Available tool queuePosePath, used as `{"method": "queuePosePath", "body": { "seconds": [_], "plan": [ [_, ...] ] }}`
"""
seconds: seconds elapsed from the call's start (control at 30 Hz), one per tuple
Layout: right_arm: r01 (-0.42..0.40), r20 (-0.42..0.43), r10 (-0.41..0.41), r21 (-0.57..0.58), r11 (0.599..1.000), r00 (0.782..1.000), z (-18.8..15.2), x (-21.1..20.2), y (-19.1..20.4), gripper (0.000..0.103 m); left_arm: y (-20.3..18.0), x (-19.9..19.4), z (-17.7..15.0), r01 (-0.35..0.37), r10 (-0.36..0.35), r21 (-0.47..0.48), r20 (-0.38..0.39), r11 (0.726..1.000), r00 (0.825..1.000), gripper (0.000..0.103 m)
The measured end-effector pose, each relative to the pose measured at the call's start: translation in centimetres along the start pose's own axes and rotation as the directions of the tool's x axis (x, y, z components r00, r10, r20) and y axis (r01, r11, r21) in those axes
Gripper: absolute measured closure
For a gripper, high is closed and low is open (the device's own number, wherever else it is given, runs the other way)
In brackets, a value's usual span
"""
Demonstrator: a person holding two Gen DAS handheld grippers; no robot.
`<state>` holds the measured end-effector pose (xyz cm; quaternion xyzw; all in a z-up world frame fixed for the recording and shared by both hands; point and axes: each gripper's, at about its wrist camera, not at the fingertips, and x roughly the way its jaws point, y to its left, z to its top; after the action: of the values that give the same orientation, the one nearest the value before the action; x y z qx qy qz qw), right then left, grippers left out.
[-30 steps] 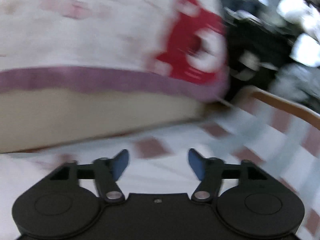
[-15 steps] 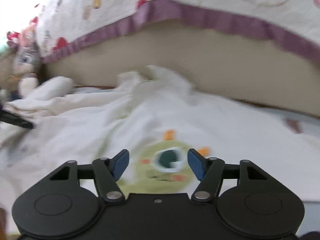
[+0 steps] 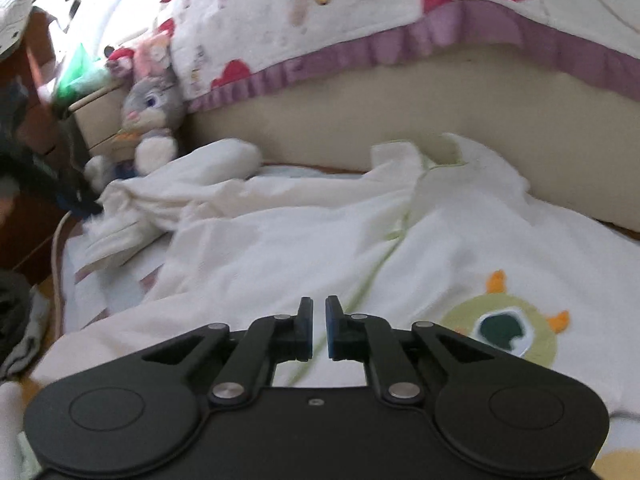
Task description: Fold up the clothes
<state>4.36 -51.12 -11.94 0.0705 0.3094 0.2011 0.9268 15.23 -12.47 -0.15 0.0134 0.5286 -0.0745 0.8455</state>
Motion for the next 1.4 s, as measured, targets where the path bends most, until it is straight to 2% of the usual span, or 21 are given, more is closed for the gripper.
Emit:
{"method": "queuePosePath", "body": {
  "seconds": [0.1,0.17,0.27,0.33,0.37,0.43,0.53,0.6,0.7,0.8,0.87,0.93,1.0,1.03,1.13,1.2,1.23,1.3,1.33,1.37,1.4],
  "plan": [
    [-0.024,-0.030,0.022,-0.074,0.997,0.999,0.7,-1.1,3.2,0.092,-1.2,-3.8,0.5,-0.023,0.028,0.122,-0.039,0.992,0.999,0.059],
    [-0.039,-0.059,0.033,-0.094,0.995,0.998,1.7,-1.6,5.0,0.092,-2.4,-6.0,0.7,-0.036,0.051,0.217,-0.065,0.976,0.997,0.058],
    [-0.042,-0.124,0.033,-0.073,0.996,0.992,3.5,-2.6,6.9,0.092,-4.6,-7.3,0.0,-0.053,0.093,0.337,-0.106,0.940,0.990,0.038],
    [-0.053,-0.159,0.049,-0.018,0.998,0.986,4.8,-3.7,7.8,0.090,-6.0,-7.7,-0.8,-0.056,0.112,0.393,-0.120,0.918,0.986,0.038],
    [-0.056,-0.172,0.056,0.005,0.998,0.984,5.4,-4.2,8.3,0.090,-6.6,-7.8,-1.6,-0.045,0.094,0.387,-0.108,0.921,0.990,0.038],
    [-0.026,-0.192,0.030,0.023,0.999,0.981,5.8,-5.4,9.9,0.080,-7.4,-7.6,-3.5,0.008,0.025,0.357,-0.090,0.934,0.996,0.038],
    [0.018,-0.193,-0.013,0.022,1.000,0.981,4.8,-7.4,12.9,0.079,-7.7,-6.3,-6.7,0.099,-0.093,0.315,-0.033,0.944,0.995,0.038],
    [0.044,-0.190,-0.041,0.007,0.999,0.981,3.6,-7.9,14.9,0.077,-7.4,-4.8,-8.7,0.096,-0.095,0.309,-0.019,0.946,0.995,0.038],
    [0.061,-0.253,-0.061,-0.009,0.998,0.966,1.9,-6.2,17.6,0.071,-6.6,-2.5,-11.0,0.058,-0.057,0.326,-0.010,0.944,0.998,0.038],
    [0.088,-0.323,-0.134,-0.154,0.984,0.937,0.9,-2.8,20.9,0.053,-3.8,-0.2,-12.7,0.110,-0.111,0.228,-0.006,0.968,0.994,0.038],
    [0.079,-0.342,-0.164,-0.251,0.965,0.925,0.3,-0.7,22.7,0.052,-1.3,1.7,-14.0,0.168,-0.161,0.124,-0.064,0.978,0.985,0.039],
    [0.064,-0.359,-0.194,-0.343,0.937,0.913,-0.3,1.4,24.3,0.053,0.6,2.1,-15.4,0.152,-0.147,0.056,-0.088,0.987,0.985,0.041],
    [0.034,-0.385,-0.205,-0.407,0.913,0.900,-0.8,3.4,25.2,0.053,1.5,1.3,-16.0,0.110,-0.107,0.045,-0.068,0.993,0.992,0.041],
    [0.012,-0.402,-0.197,-0.418,0.908,0.894,-1.0,4.2,25.4,0.053,1.7,0.6,-15.9,0.115,-0.113,0.055,-0.042,0.992,0.993,0.041],
    [-0.063,-0.482,-0.177,-0.442,0.895,0.858,-2.1,6.4,26.2,0.051,2.1,-0.9,-15.3,0.202,-0.202,0.027,0.015,0.979,0.979,0.039],
    [-0.044,-0.470,-0.255,-0.537,0.842,0.845,-3.3,7.5,26.8,0.050,2.3,-0.5,-15.2,0.220,-0.220,0.015,0.035,0.975,0.975,0.039],
    [-0.018,-0.444,-0.294,-0.576,0.817,0.846,-3.8,7.8,26.9,0.050,2.3,-0.2,-15.2,0.209,-0.210,0.019,0.045,0.978,0.977,0.039],
    [0.015,-0.401,-0.316,-0.598,0.801,0.860,-3.9,8.1,26.6,0.056,2.3,0.5,-15.0,0.174,-0.175,0.026,0.053,0.984,0.983,0.041],
    [0.003,-0.412,-0.277,-0.554,0.833,0.868,-3.3,7.9,26.0,0.089,2.6,0.4,-14.7,0.186,-0.187,0.011,0.059,0.982,0.981,0.041],
    [-0.011,-0.421,-0.238,-0.508,0.861,0.875,-2.6,7.8,25.5,0.103,2.9,0.1,-14.4,0.214,-0.213,-0.010,0.084,0.977,0.974,0.041],
    [-0.020,-0.423,-0.199,-0.459,0.888,0.884,-1.9,7.5,24.9,0.101,3.2,-0.1,-14.1,0.242,-0.238,-0.029,0.109,0.970,0.965,0.040]
  ]
}}
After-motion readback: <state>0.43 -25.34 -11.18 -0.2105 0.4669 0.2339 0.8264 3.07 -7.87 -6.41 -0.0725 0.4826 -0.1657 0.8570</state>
